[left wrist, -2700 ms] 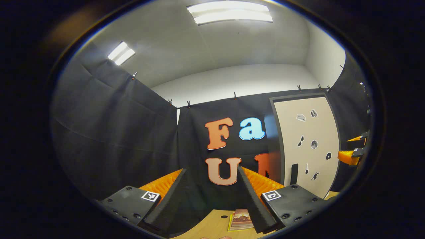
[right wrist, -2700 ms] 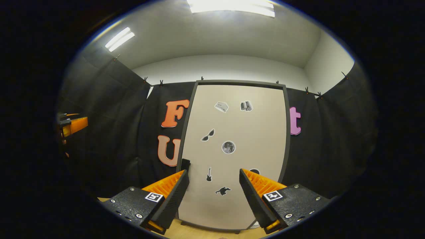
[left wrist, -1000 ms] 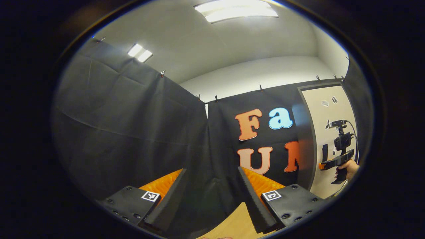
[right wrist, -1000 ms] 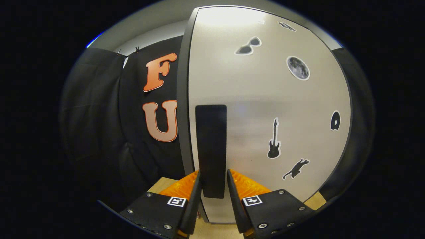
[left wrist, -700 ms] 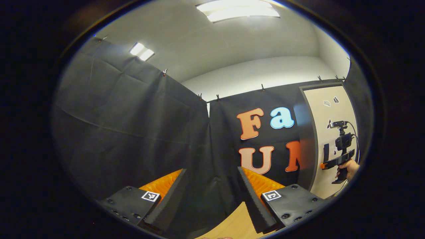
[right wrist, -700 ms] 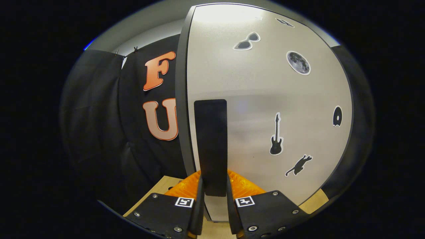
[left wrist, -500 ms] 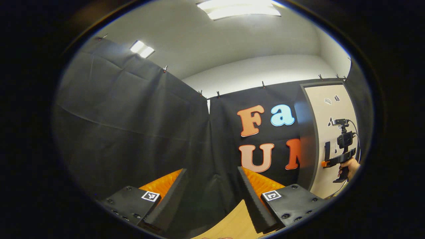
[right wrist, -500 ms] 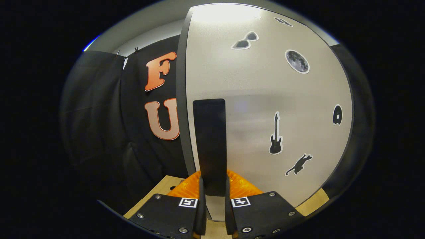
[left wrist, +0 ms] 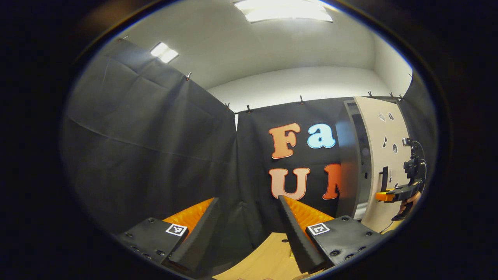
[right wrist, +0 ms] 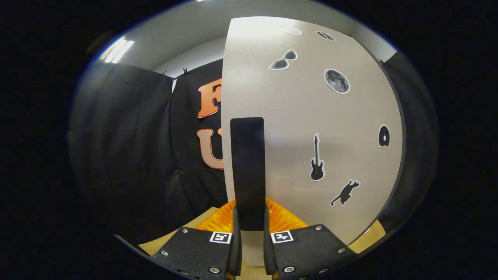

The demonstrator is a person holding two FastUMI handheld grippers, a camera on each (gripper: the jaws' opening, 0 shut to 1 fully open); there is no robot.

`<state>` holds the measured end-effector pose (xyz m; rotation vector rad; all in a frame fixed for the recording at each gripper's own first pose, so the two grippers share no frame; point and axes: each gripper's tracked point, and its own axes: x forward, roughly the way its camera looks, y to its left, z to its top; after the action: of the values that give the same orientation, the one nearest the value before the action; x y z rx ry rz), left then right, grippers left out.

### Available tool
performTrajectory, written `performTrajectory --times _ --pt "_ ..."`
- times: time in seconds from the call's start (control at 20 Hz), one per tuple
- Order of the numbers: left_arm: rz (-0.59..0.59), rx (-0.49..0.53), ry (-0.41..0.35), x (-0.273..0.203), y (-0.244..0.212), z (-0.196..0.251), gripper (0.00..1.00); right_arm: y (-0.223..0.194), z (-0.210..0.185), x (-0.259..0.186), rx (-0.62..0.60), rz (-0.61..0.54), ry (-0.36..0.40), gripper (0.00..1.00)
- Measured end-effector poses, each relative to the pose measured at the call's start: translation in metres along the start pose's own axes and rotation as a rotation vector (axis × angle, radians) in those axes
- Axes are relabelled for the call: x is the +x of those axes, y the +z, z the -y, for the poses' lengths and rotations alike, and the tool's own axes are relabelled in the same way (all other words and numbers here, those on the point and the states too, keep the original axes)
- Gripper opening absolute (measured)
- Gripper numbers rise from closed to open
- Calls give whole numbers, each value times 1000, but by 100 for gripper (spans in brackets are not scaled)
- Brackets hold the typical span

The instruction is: Open the cabinet door with the right hand, grasp the bottle in the cabinet with the left hand and place it on the coaster, then close the cabinet door with the right hand.

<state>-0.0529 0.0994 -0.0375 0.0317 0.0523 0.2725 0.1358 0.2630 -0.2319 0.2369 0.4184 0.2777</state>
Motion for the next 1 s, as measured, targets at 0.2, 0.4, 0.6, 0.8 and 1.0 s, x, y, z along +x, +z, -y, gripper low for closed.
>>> performTrajectory --times 0.2,0.4,0.6,0.8,1.0 --pt "-39 -23 -69 -4 -12 20 96 5 -1 -11 9 32 59 23" --pt "-65 -43 -115 -9 -16 34 96 6 2 -29 -6 58 76 23" --pt "-77 -41 -153 -11 -22 48 100 11 9 -44 6 121 87 23" --pt "-90 -52 -205 -13 -25 64 96 12 16 -55 21 149 94 23" --pt "-117 -66 -266 -16 -31 83 93 13 25 -65 40 165 90 22"
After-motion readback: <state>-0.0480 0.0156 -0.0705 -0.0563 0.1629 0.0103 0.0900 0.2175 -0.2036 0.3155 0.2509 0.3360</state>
